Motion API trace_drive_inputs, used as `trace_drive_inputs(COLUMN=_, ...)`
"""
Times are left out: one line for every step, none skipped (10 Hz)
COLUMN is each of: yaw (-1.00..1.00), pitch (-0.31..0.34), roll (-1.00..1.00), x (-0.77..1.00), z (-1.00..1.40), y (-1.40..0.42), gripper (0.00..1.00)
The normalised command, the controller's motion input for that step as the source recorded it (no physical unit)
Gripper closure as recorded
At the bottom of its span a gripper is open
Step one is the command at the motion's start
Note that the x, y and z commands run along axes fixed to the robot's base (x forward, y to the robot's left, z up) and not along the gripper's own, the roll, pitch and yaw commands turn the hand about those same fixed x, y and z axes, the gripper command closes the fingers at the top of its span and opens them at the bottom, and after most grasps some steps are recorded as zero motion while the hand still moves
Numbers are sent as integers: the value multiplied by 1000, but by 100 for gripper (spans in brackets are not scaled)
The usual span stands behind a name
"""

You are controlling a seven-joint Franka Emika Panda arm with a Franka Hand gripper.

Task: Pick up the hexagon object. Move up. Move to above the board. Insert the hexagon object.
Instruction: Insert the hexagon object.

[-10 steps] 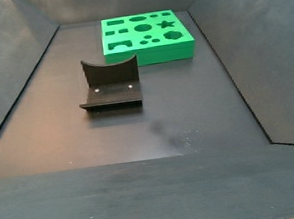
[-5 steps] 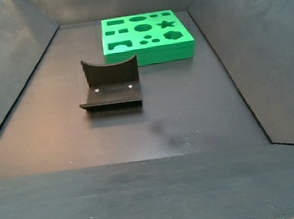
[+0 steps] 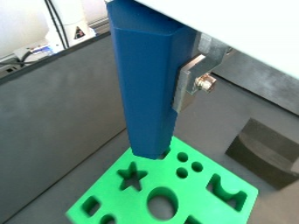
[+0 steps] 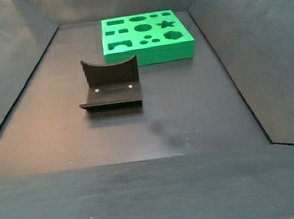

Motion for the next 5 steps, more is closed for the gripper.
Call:
trace_drive_inputs(yaw=43, pitch=-6, roll=10, x=0, z=-414, y=500, gripper=100)
trace_drive_inputs(yaw=0, pitch=-50, roll=0, x=0, z=-474, y=443, gripper=100)
trace_drive_inputs(yaw=0, pitch=-63, roll=0, x=0, z=-511, y=480, gripper=100)
trace_drive_inputs(yaw=0, pitch=-131, roll=-49, x=0, z=-509, y=454, gripper=100)
trace_drive_inputs(yaw=0, pitch=-200, roll=-114, x=0, z=-514, y=449, gripper=100)
